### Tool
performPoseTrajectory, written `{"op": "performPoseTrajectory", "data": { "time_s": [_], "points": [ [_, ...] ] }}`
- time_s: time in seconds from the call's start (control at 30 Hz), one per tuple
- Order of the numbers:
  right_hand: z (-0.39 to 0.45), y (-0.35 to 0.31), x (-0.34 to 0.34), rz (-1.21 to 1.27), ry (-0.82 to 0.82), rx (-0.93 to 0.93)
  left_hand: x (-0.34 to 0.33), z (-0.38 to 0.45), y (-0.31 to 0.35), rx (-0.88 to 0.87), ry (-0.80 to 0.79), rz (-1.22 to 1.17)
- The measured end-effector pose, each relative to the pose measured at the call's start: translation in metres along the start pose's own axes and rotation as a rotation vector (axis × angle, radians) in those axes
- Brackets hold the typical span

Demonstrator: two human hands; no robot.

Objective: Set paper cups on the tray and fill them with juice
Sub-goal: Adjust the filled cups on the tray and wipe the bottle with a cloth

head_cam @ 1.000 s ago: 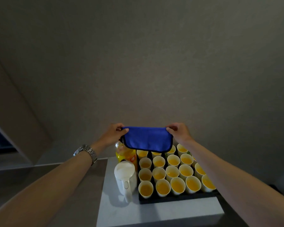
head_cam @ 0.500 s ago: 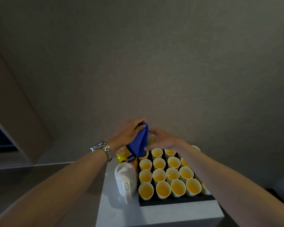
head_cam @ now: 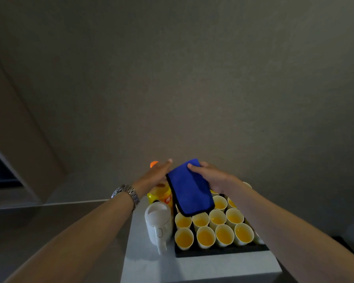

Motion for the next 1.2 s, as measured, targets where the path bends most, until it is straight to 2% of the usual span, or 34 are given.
{"op": "performPoseTrajectory", "data": {
  "time_s": [0.1, 0.2, 0.27, 0.33, 0.4, 0.5, 0.63, 0.73, 0.83, 1.0, 1.1, 1.2],
  "points": [
    [0.005, 0.004, 0.008, 0.167, 0.097, -0.006, -0.019, 0.003, -0.026, 0.178, -0.199, -0.23],
    [0.013, 0.011, 0.015, 0.302, 0.13, 0.005, -0.035, 0.005, -0.027, 0.171, -0.296, -0.423],
    [0.013, 0.013, 0.015, 0.349, 0.137, 0.011, -0.038, 0.006, -0.017, 0.107, -0.252, -0.499],
    [0.014, 0.013, 0.015, 0.35, 0.12, 0.014, -0.032, 0.01, -0.009, 0.028, -0.141, -0.515],
    [0.012, 0.01, 0.013, 0.305, 0.092, 0.022, -0.019, 0.014, -0.009, -0.047, -0.016, -0.462],
    [0.008, 0.002, 0.015, 0.145, 0.076, 0.055, -0.009, 0.015, -0.01, -0.104, 0.08, -0.403],
    [0.004, -0.005, 0.029, -0.155, 0.18, 0.082, -0.001, 0.01, -0.006, -0.147, 0.21, -0.389],
    [0.003, -0.004, 0.039, -0.242, 0.237, 0.136, -0.001, 0.013, -0.01, -0.173, 0.153, -0.372],
    [0.004, -0.005, 0.042, -0.375, 0.244, 0.225, -0.002, 0.011, -0.009, -0.244, 0.102, -0.184],
    [-0.002, -0.009, 0.047, -0.621, 0.366, 0.343, -0.002, 0.008, -0.005, -0.343, 0.138, 0.146],
    [-0.004, -0.009, 0.044, -0.658, 0.376, 0.341, -0.003, 0.009, -0.005, -0.396, 0.184, 0.266],
    [-0.004, -0.007, 0.045, -0.684, 0.406, 0.298, -0.006, 0.015, -0.009, -0.358, 0.15, 0.281]
  ]
}}
Point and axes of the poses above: each hand's wrist, its own z-axis towards the middle knuckle, its own x-axis out of the back of the hand, y = z × x, the point moved 7 cm from there along z, towards the middle knuckle, and after that the axes turned 5 degrees about -y, right-handed, at the moved point
